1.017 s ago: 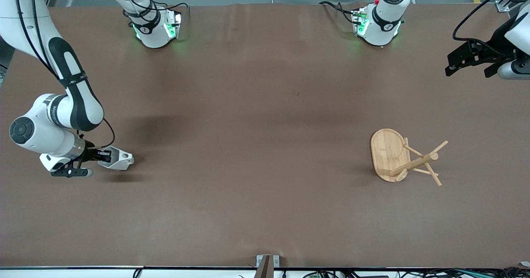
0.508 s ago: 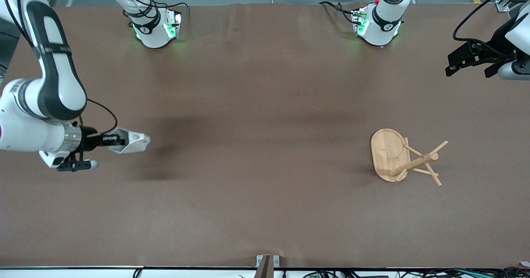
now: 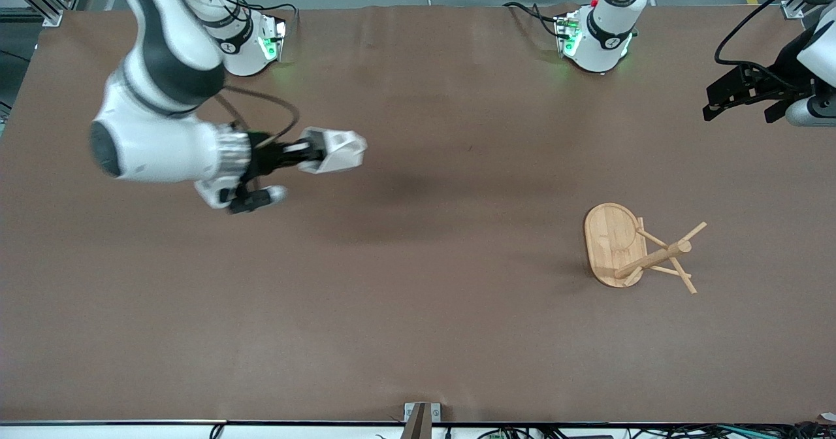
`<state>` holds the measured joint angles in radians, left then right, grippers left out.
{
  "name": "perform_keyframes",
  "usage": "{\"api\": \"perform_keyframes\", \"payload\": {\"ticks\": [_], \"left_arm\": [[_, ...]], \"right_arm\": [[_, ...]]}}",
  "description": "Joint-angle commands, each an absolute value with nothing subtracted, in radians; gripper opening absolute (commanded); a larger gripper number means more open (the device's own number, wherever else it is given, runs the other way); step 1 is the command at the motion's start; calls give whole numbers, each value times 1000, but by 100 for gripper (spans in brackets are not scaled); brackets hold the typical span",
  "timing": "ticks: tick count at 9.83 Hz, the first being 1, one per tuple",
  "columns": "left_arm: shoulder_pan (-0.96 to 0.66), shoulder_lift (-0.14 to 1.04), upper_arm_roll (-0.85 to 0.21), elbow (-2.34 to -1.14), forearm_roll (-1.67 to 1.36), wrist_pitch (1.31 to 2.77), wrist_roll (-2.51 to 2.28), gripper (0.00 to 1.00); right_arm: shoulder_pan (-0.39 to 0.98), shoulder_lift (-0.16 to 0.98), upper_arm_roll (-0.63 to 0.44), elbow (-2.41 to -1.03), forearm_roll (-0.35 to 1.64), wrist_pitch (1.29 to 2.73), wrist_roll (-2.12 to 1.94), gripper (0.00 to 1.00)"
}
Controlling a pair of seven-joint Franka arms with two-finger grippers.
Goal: Hang cup on rack
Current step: 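Lift the white cup with the right gripper toward the table middle, then hold the cup with the right gripper while the left gripper reaches it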
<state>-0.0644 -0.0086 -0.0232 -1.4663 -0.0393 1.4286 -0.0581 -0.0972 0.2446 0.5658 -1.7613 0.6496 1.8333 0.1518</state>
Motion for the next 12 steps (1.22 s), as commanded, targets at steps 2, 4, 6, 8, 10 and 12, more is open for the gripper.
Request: {"api": "perform_keyframes", "payload": {"ticks": [2, 4, 6, 8, 10, 12], "left_arm": [[-77, 115, -26, -1382, -49, 1416, -63, 100], [-69, 114, -29, -1382, -51, 1413, -3, 100], [-74, 103, -38, -1384, -52, 1410, 194, 100], [-72, 103, -81, -1384, -86, 1408, 346, 100], [-61, 97, -89, -1390, -202, 1404, 478, 100], [-61, 97, -92, -1411, -285, 1362, 608, 100]], "right_arm": [[-89, 230, 694, -1836, 930, 2041, 193, 1], [-67, 233, 761, -1836, 966, 2118, 227, 1], [-54, 235, 788, -1836, 1099, 2126, 238, 1], [-43, 233, 811, -1835, 1104, 2161, 304, 1], [-38, 235, 815, -1836, 1103, 2189, 313, 1], [-37, 235, 815, -1836, 1103, 2192, 313, 1]]}}
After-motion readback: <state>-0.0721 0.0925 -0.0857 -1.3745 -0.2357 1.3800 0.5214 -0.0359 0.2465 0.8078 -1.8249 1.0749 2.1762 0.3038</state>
